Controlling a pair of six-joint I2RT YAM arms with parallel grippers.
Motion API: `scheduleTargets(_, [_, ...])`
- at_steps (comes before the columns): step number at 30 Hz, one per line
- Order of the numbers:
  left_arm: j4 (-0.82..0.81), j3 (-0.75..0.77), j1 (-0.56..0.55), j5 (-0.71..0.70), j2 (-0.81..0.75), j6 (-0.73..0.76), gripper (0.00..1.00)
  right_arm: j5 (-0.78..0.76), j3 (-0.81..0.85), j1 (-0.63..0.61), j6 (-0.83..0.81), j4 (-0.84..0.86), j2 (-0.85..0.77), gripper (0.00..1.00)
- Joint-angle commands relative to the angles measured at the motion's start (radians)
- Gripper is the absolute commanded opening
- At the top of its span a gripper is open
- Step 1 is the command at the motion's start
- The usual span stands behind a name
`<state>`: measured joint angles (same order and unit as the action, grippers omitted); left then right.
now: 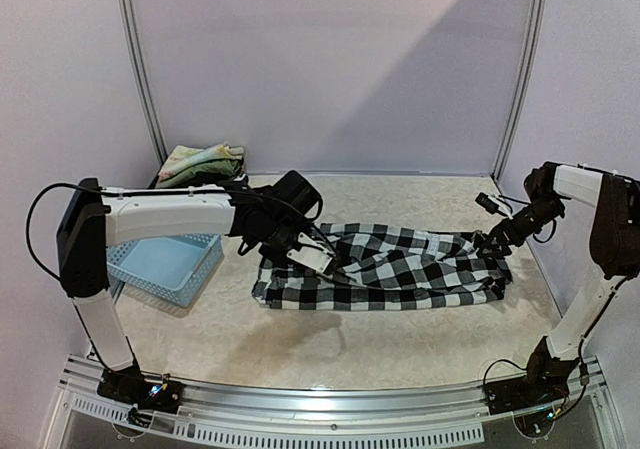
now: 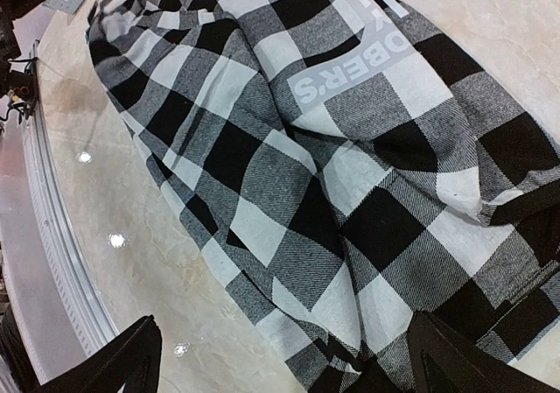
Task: Fold and stack the mixed laundry pile
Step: Adjust the rectangle-folded shirt at the center of the board.
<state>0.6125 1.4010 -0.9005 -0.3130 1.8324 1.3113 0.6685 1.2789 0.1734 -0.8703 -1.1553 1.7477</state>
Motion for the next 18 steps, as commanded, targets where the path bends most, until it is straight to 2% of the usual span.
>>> scheduleTargets(1, [0.066,-0.023,0.002,-0.052,-0.113,-0.221,0.28,0.038,0.027,0.007,-0.018,-0.017,0.008,0.99])
scheduleTargets(4, [-0.001,0.029,0.004,-0.181,-0.113,-0.561,0.28,0.066,0.041,0.007,-0.018,-0.034,0.013,0.99])
scheduleTargets(6, [0.077,0.129,0.005,-0.313,-0.074,-0.874,0.29,0.084,0.051,0.008,-0.014,-0.035,0.012,0.99])
scheduleTargets(7, [0.173,0.198,0.007,-0.299,-0.044,-1.029,0.29,0.091,0.051,0.007,-0.008,-0.023,0.006,0.99])
scheduleTargets(9, [0.291,0.284,0.012,-0.118,0.003,-1.302,0.33,0.102,0.039,0.007,0.025,0.028,-0.022,0.99])
scheduleTargets(10, [0.298,0.286,0.015,-0.037,0.01,-1.419,0.33,0.108,0.029,0.006,0.058,0.068,-0.039,0.99])
scheduleTargets(12, [0.254,0.217,0.034,0.089,0.001,-1.678,0.35,0.126,0.005,0.006,0.143,0.142,-0.069,0.99])
scheduleTargets(13, [0.199,0.123,0.051,0.163,-0.016,-1.851,0.38,0.141,0.002,0.007,0.181,0.163,-0.074,0.99])
scheduleTargets(15, [0.007,-0.08,0.095,0.339,-0.065,-2.087,0.42,0.143,0.016,0.007,0.258,0.185,-0.061,0.99])
scheduleTargets(17, [-0.239,-0.267,0.121,0.439,-0.111,-2.234,0.43,0.136,0.019,0.006,0.316,0.214,-0.052,0.99])
scheduleTargets(18, [-0.298,-0.316,0.128,0.441,-0.123,-2.263,0.43,0.138,0.002,0.007,0.334,0.247,-0.057,0.99])
